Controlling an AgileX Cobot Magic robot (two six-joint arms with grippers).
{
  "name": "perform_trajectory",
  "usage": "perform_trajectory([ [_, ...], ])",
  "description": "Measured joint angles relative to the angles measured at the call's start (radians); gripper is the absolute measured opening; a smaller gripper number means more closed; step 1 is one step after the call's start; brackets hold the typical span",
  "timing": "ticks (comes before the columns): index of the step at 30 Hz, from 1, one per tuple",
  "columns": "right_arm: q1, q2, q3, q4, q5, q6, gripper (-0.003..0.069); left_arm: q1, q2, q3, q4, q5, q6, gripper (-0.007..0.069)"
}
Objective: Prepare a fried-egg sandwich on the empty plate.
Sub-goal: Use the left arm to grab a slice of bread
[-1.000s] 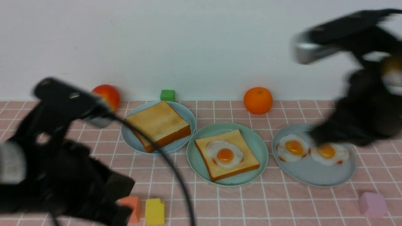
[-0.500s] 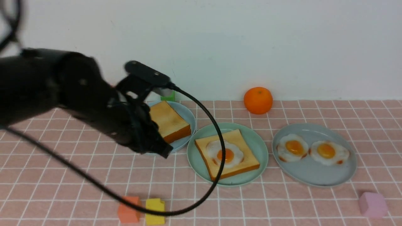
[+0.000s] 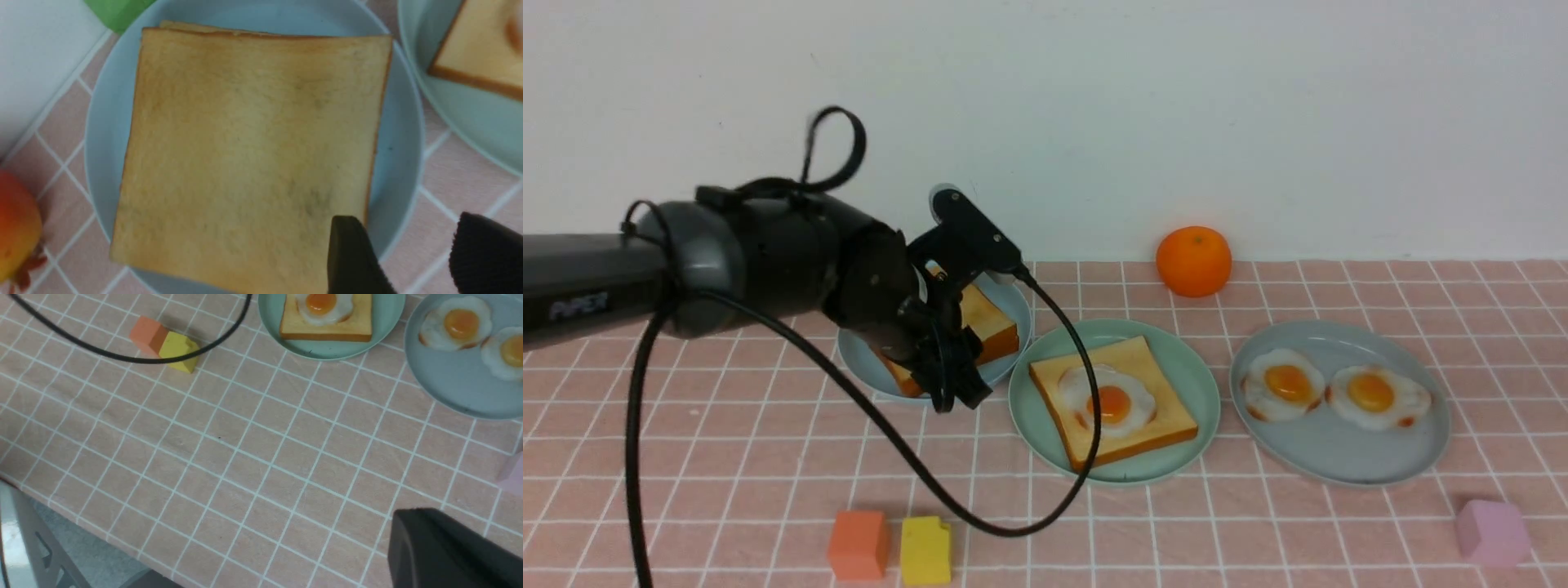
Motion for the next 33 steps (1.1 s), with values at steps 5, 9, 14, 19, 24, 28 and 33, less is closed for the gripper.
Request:
perform_trajectory([
  [5,0.000,0.000,0.000,0.007,0.000,0.016,0.0006,0.000,0.029,0.000,0.013,-0.066,0.000,0.0373],
  [9,0.000,0.000,0.000,0.009,0.000,0.024,0.0006,0.000,0.053,-0.002,0.021,-0.093,0.000,0.0360],
  [14,0.000,0.000,0.000,0.011,0.004,0.026,0.0007,0.000,0.076,-0.002,0.046,-0.108,0.001,0.0343],
  [19,0.000,0.000,0.000,0.011,0.005,0.025,0.0009,0.000,0.077,-0.003,0.056,-0.124,0.001,0.0316],
  [24,0.000,0.000,0.000,0.011,0.005,0.025,0.0010,0.000,0.079,-0.003,0.068,-0.130,0.001,0.0232],
  [28,0.000,0.000,0.000,0.013,0.005,0.025,0.0010,0.000,0.079,-0.005,0.072,-0.129,0.001,0.0122],
  [33,0.000,0.000,0.000,0.025,0.005,0.025,0.0010,0.000,0.073,-0.005,0.068,-0.128,0.001,0.0013],
])
